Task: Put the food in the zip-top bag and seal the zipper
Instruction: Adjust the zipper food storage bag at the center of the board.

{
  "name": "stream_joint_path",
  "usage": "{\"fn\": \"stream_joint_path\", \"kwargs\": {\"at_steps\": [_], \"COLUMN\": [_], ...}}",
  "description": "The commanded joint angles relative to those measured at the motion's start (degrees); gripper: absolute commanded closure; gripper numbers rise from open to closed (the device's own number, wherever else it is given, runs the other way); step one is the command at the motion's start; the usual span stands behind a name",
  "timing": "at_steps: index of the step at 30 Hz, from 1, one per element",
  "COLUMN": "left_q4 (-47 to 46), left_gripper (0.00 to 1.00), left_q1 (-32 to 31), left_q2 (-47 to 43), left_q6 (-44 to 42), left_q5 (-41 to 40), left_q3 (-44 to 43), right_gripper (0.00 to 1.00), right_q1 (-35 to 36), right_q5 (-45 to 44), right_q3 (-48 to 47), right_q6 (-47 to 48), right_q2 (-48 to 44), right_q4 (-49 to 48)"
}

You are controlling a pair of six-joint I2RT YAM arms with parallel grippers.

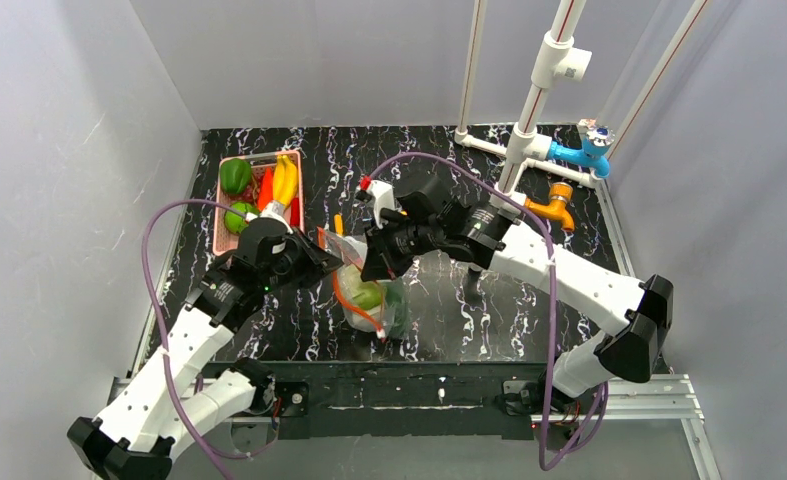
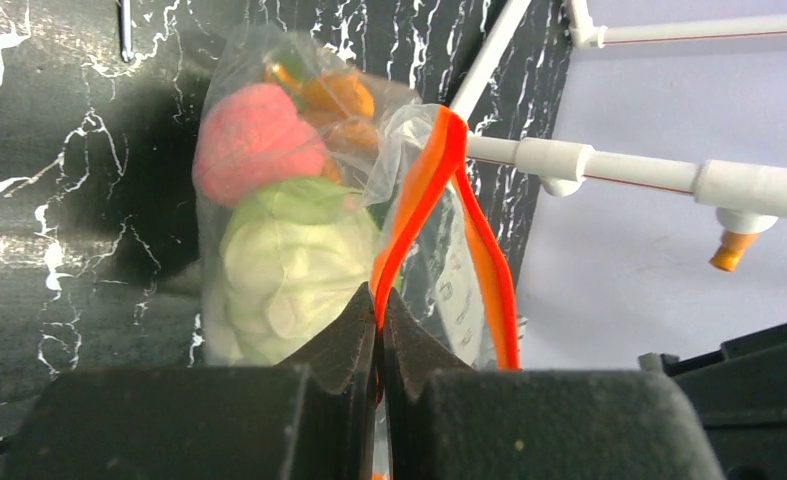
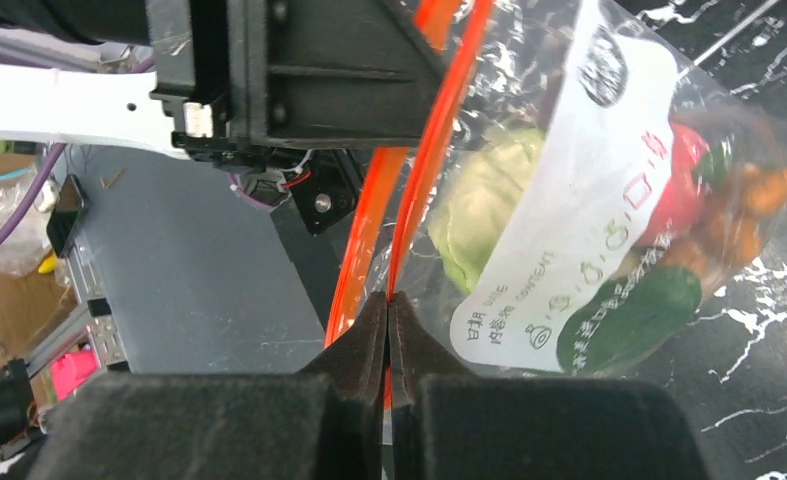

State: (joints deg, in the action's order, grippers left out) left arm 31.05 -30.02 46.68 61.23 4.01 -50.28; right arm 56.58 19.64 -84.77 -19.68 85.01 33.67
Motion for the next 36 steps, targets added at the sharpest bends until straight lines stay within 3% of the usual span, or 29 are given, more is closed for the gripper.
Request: {"fn": "stream_joint_path", "kwargs": {"at_steps": [1,7,10,13,15,24,30,34,36], "left_q4": [0.3,0.1,0.3,0.5,1.1,2.9,3.2,3.5,3.6], "left_gripper": [1.0,1.0,1.0,1.0,1.0,1.0,1.0,1.0,1.0], "left_q1": [-0.1,-0.1,-0.1,-0.1,-0.1,-0.1,-0.1,-0.1,-0.1], "left_q2": [-0.9,-2.5,-3.3,-4.5,-5.5,-8.1,-8.0,-8.4,-8.8], "left_q6": [3.9,7.2,9.1,10.1,10.9,13.3,13.1,13.3,13.4], "left_q5": [-2.4,-3.2,-3.2,-5.2,-6.4,-8.0,-7.8,-7.8,-8.0], "left_q3": [-3.6,-3.7,-3.3,-2.5,-1.7,0.1,0.3,0.7,0.8], "right_gripper": [0.95,0.69,0.45,0.14,0.02,0.02,0.02,0.11,0.2], "right_q1": [1.8,2.1,2.7,4.4,4.6,5.2,6.3,7.6,10.0], "right_q5": [0.0,-7.5,-10.4,-13.8,-14.7,-16.1,-19.0,-18.7,-23.9], "right_q3": [-5.2,-7.5,-9.3,-8.4,-6.1,16.5,24.4,25.4,25.8], "right_q6": [3.6,7.0,6.5,5.6,5.0,9.9,15.2,17.5,18.2], "right_q2": [1.3,1.3,0.5,-2.2,-4.6,-19.6,-21.1,-19.6,-18.3], "right_q4": [1.0,5.2,8.1,8.8,8.0,-10.1,-19.4,-22.6,-25.8]}}
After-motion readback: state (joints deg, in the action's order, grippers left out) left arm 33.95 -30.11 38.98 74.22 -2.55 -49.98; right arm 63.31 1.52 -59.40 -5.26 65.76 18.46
